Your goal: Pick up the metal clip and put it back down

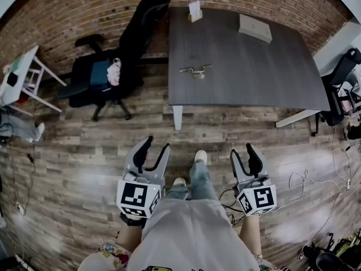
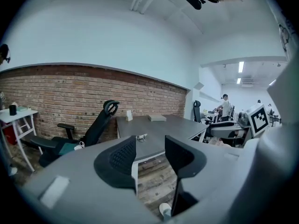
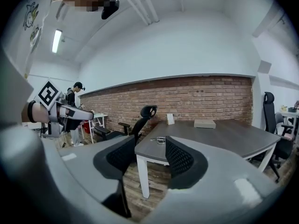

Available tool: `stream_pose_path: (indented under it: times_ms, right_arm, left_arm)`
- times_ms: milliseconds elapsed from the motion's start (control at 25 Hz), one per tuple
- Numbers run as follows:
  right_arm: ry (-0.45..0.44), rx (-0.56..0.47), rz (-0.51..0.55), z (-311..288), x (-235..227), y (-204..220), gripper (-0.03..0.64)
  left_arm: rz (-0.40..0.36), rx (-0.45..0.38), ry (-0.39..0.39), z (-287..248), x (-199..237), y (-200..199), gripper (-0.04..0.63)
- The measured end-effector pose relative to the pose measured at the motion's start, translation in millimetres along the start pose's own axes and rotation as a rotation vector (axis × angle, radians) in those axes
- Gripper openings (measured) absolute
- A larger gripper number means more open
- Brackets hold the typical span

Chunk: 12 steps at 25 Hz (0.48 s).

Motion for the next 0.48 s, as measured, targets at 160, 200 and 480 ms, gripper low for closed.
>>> stream_pose_path:
  times_ms: [160, 200, 480]
  right_arm:
    - [-0.007, -0.007, -0.004, -24, -26, -1, 0.210]
    - [-0.012, -0.009, -0.001, -31, -34, -3, 0.210]
    - [-0.057, -0.041, 0.020, -83, -101, -18, 0.221]
  left_arm:
    - [0.004, -0.007, -0.008, -31, 5, -11, 0.222]
    - [0.003, -0.010, -0.009, -41, 6, -14, 0.227]
    - [-0.008, -0.053, -0.044, -116, -1, -53, 0.265]
Point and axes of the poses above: the fingertips, and each gripper's own axes: z backward along the fingers, x to its left, y out of its underside, the point moved 4 cm from there along z, backward along the fingers, and after that the axes turned 10 degrees about z, right-handed, at the moved point
